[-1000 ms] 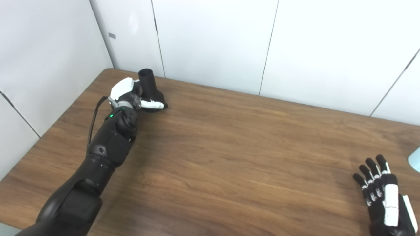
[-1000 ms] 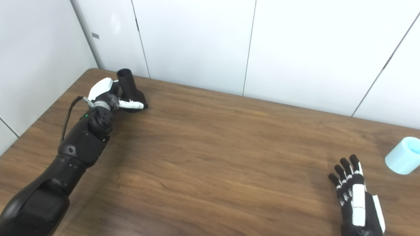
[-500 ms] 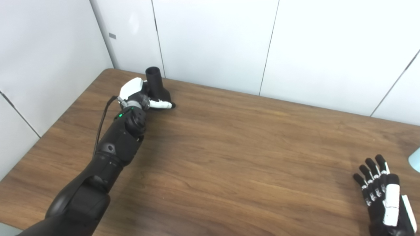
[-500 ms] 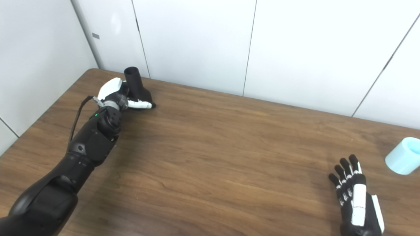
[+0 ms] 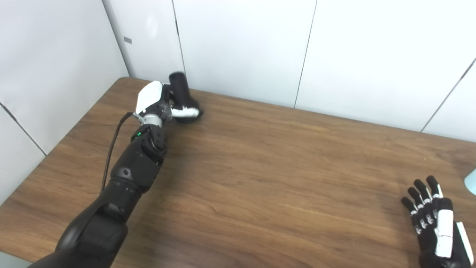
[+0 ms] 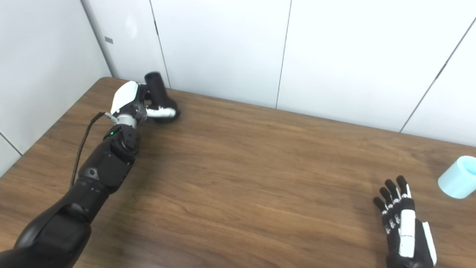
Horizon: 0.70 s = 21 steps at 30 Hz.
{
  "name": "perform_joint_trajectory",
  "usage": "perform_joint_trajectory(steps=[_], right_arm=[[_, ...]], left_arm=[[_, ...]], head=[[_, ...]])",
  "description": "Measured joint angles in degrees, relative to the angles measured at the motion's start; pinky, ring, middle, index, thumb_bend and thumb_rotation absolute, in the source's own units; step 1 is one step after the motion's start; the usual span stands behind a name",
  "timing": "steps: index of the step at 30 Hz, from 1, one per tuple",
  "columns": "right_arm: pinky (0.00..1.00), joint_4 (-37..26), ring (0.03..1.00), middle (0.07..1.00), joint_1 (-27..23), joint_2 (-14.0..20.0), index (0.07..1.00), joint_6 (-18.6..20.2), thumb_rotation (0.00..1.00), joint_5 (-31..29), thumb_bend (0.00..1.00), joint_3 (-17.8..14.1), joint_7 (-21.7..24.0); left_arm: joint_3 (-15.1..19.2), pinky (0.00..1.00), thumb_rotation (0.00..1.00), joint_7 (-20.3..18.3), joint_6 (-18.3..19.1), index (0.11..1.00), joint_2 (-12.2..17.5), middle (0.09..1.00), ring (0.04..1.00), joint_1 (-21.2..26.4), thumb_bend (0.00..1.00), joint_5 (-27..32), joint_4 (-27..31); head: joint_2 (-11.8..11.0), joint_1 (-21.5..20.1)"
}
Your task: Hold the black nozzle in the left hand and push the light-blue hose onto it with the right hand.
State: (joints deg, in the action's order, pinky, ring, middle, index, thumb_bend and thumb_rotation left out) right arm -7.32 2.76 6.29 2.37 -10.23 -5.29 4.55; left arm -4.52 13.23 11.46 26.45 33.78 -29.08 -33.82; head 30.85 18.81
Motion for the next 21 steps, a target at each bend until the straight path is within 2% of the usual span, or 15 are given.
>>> perform_joint_trajectory(steps=[3,4,7,10,15,18,21], right_arm=[[0.89,0.0,0.941,0.947,0.02,0.02,1.0,0.0,0.97,-0.04,0.48,0.0,0.01],[0.88,0.01,0.936,0.943,0.04,0.02,1.0,-0.04,0.97,-0.03,0.49,0.01,0.0],[0.9,0.22,0.936,0.937,0.07,0.02,1.0,-0.4,0.99,0.3,0.47,0.02,-0.03],[0.9,0.38,0.934,0.929,0.09,0.01,1.0,-0.71,1.0,0.29,0.46,0.01,0.02],[0.89,0.66,0.928,0.925,0.08,0.03,1.0,-1.05,1.0,0.26,0.46,0.01,0.04],[0.89,1.07,0.928,0.928,0.08,0.1,1.0,-1.67,1.0,0.02,0.48,0.01,0.19],[0.9,1.24,0.929,0.93,0.08,0.19,1.0,-1.99,1.0,-0.35,0.49,0.01,0.37]], left_arm=[[-0.19,0.44,0.0,-0.18,-0.47,0.484,0.0,0.498,0.439,-0.49,0.51,0.03,-0.07],[-0.25,0.37,0.0,-0.16,-0.89,0.505,0.01,0.488,0.409,-0.56,0.5,0.03,-0.16],[-0.88,0.3,0.0,-0.12,-1.37,0.527,0.12,0.461,0.375,-0.56,0.5,-0.26,-0.31],[-1.68,0.36,0.0,0.02,-1.83,0.516,0.22,0.471,0.404,-0.56,0.5,-0.72,-0.36],[-2.21,0.4,0.0,0.09,-2.94,0.509,0.33,0.473,0.43,-0.69,0.5,-1.12,-0.4],[-2.69,0.49,0.0,0.15,-2.96,0.496,0.53,0.474,0.484,-1.24,0.5,-2.25,0.51],[-2.94,0.49,0.0,0.43,-3.2,0.492,0.57,0.474,0.494,-2.17,0.5,-2.92,1.78]], head=[[-0.17,-0.27],[-0.26,-0.53],[-0.44,-0.88],[-0.44,-0.88],[-0.09,-0.97],[-0.09,-0.97],[0.27,-1.76]])
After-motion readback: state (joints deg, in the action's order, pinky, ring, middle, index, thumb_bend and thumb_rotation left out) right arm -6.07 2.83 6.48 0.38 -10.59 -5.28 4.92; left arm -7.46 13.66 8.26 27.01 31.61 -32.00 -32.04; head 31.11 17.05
